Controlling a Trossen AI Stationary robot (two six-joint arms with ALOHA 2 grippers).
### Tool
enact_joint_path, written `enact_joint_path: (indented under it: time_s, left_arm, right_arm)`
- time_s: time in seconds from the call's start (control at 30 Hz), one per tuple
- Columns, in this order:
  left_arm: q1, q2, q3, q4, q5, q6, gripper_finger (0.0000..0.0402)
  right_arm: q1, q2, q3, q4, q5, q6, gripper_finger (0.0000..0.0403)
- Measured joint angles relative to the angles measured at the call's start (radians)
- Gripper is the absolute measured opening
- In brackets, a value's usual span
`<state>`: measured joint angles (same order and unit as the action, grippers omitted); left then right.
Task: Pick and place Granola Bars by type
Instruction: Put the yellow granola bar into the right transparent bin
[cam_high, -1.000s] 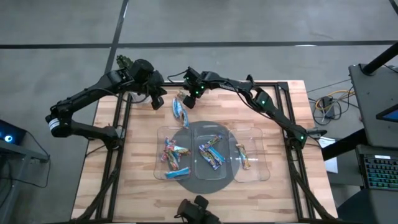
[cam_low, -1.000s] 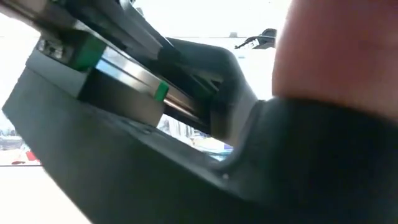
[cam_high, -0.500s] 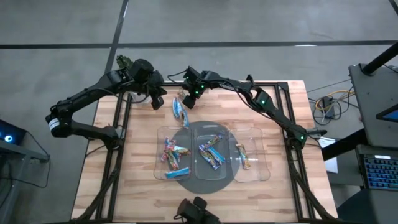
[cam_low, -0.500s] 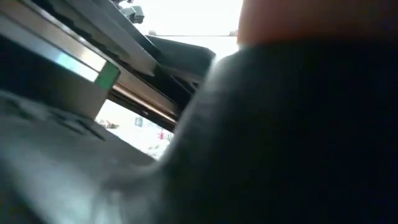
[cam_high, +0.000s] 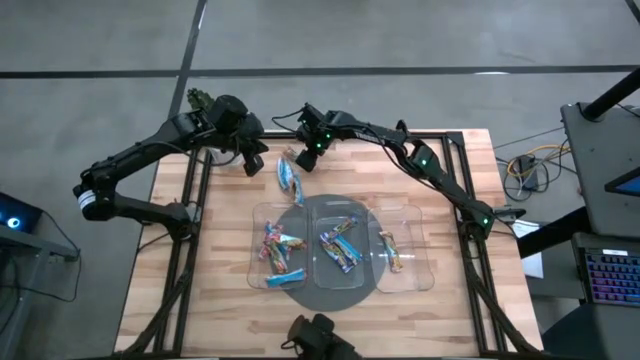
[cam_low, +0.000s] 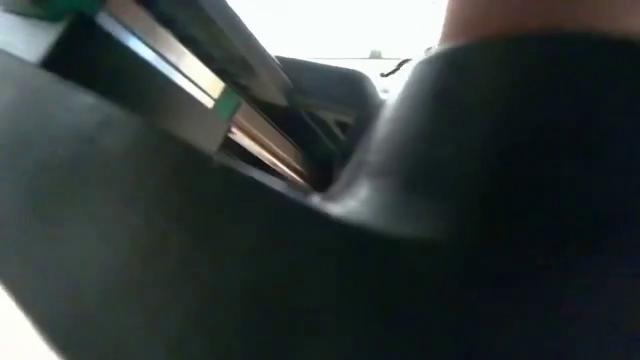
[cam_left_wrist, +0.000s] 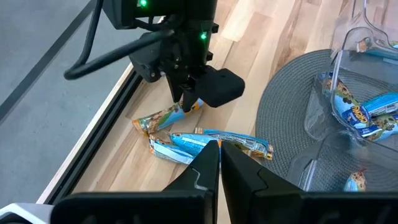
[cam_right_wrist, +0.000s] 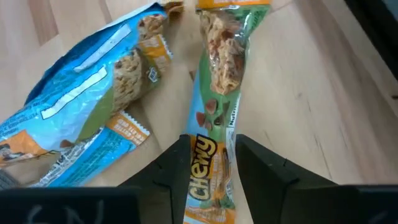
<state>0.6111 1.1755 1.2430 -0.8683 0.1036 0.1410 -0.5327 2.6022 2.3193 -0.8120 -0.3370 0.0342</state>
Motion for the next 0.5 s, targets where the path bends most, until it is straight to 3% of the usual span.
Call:
enact_joint_path:
  time_s: [0.33, 0.5]
  left_arm:
    - [0.0, 0.0, 0.0, 0.0, 0.0, -0.004, 0.0]
    - [0.0, 0.0, 0.0, 0.0, 0.0, -0.005, 0.0]
  right_arm:
    - [0.001, -0.003, 0.005, 0.0, -0.001, -0.07, 0.0148]
    - [0.002, -0.003, 0.005, -0.012, -0.032, -0.068, 0.0116]
